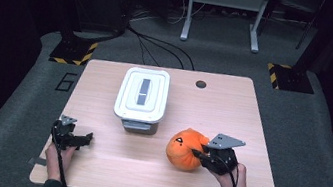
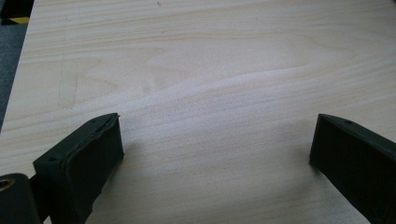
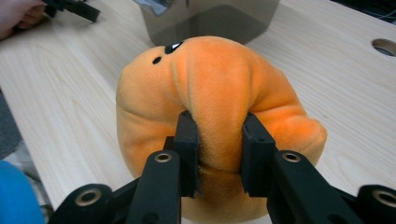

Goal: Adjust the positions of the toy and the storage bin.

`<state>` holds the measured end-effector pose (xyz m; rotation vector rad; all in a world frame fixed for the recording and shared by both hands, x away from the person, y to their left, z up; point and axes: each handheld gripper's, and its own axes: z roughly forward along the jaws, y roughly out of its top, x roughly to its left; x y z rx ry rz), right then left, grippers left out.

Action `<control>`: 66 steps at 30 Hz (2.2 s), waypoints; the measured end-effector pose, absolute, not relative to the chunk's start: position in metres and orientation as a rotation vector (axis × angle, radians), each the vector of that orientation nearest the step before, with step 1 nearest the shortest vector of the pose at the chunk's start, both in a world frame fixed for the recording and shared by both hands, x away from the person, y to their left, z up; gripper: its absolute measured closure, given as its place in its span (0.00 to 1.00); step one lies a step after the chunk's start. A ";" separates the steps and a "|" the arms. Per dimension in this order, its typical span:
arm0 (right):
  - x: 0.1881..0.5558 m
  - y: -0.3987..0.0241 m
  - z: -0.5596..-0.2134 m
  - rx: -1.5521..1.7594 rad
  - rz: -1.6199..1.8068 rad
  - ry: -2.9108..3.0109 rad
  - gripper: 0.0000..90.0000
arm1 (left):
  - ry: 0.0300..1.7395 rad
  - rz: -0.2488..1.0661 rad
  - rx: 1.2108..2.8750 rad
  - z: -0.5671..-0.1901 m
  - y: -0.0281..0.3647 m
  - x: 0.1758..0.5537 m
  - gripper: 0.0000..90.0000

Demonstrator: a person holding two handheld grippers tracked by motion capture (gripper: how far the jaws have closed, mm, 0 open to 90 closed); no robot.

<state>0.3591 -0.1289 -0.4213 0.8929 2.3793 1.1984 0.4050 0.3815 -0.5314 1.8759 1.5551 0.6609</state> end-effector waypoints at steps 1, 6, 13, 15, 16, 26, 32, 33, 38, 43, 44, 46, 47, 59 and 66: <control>0.359 -0.131 -0.421 0.911 1.191 2.372 0.80 | 1.555 0.661 1.876 -0.531 0.382 0.405 0.03; 0.360 -0.139 -0.422 0.930 1.182 2.336 0.80 | 1.555 0.661 1.876 -0.531 0.381 0.405 0.03; 0.363 -0.153 -0.425 0.970 1.084 2.261 0.80 | 1.555 0.662 1.876 -0.531 0.381 0.405 0.03; 0.364 -0.155 -0.425 0.990 1.085 2.246 0.80 | 1.555 0.662 1.876 -0.531 0.381 0.405 0.03; 0.365 -0.161 -0.426 1.014 1.077 2.221 0.80 | 1.555 0.662 1.876 -0.531 0.381 0.405 0.03; 0.375 -0.187 -0.427 1.104 1.020 2.101 0.80 | 1.555 0.662 1.875 -0.531 0.381 0.405 0.03; 0.382 -0.201 -0.428 1.149 0.997 2.023 0.80 | 1.555 0.662 1.875 -0.531 0.381 0.405 0.03; 0.383 -0.203 -0.428 1.155 0.988 2.012 0.80 | 1.555 0.662 1.875 -0.531 0.381 0.405 0.03; 0.389 -0.215 -0.427 1.197 0.960 1.971 0.80 | 1.556 0.662 1.874 -0.531 0.381 0.405 0.03; 0.395 -0.227 -0.430 1.238 0.944 1.926 0.80 | 1.555 0.662 1.875 -0.531 0.381 0.405 0.03; 0.395 -0.227 -0.430 1.238 0.944 1.926 0.80 | 1.555 0.662 1.875 -0.531 0.381 0.405 0.03; 0.398 -0.233 -0.431 1.252 0.933 1.914 0.80 | 1.555 0.662 1.875 -0.531 0.381 0.405 0.03; 0.399 -0.235 -0.431 1.261 0.932 1.908 0.80 | 1.556 0.662 1.875 -0.531 0.381 0.405 0.03; 0.414 -0.251 -0.431 1.306 0.924 1.839 0.80 | 1.556 0.662 1.875 -0.531 0.381 0.405 0.03; 0.424 -0.255 -0.435 1.338 0.923 1.821 0.79 | 1.556 0.662 1.875 -0.531 0.381 0.405 0.03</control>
